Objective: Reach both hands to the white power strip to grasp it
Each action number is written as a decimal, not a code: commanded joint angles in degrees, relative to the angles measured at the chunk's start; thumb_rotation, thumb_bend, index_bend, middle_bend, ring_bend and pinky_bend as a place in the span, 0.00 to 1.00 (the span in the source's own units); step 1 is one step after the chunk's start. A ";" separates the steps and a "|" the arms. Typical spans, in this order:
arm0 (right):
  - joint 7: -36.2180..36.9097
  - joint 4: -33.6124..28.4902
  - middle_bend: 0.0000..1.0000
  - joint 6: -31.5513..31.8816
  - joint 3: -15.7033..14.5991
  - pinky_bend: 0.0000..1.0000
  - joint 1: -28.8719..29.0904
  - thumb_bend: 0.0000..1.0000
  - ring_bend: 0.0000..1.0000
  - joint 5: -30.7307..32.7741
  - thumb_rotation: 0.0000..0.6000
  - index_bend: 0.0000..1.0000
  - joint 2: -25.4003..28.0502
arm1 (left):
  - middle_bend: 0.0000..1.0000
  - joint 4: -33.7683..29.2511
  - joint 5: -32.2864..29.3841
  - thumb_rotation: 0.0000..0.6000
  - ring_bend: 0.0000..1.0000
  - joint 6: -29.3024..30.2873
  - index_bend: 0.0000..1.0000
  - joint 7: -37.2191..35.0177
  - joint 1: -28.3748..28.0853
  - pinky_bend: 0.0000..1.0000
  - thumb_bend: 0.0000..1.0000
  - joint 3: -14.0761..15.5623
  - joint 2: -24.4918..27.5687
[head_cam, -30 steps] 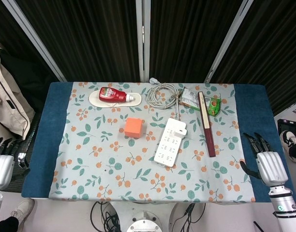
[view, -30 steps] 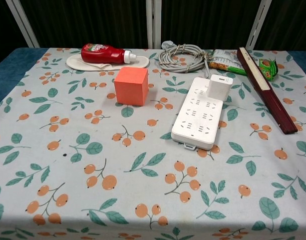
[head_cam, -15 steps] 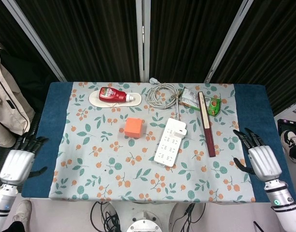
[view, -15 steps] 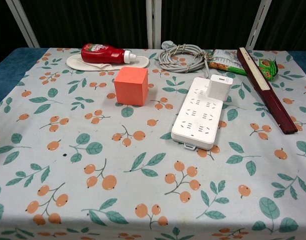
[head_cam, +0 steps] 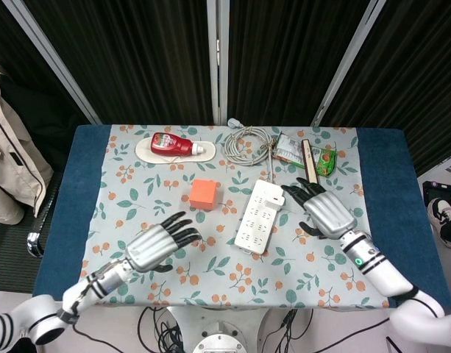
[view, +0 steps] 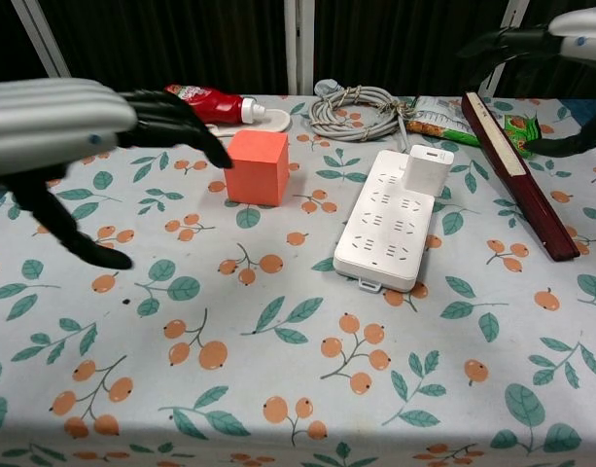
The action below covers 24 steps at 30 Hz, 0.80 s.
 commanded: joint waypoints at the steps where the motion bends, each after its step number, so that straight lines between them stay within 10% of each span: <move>1: -3.21 1.63 0.16 -2.97 0.72 0.20 2.52 0.23 0.02 3.34 1.00 0.00 -2.99 | 0.16 3.26 -1.26 1.00 0.08 -6.44 0.14 0.93 -6.36 0.06 0.10 -1.81 -7.40; 24: -4.69 13.98 0.18 -9.49 -1.42 0.24 9.55 0.29 0.03 10.21 1.00 0.00 -13.11 | 0.10 20.05 -13.28 1.00 0.03 -15.25 0.08 5.64 -17.42 0.05 0.10 -3.29 -26.05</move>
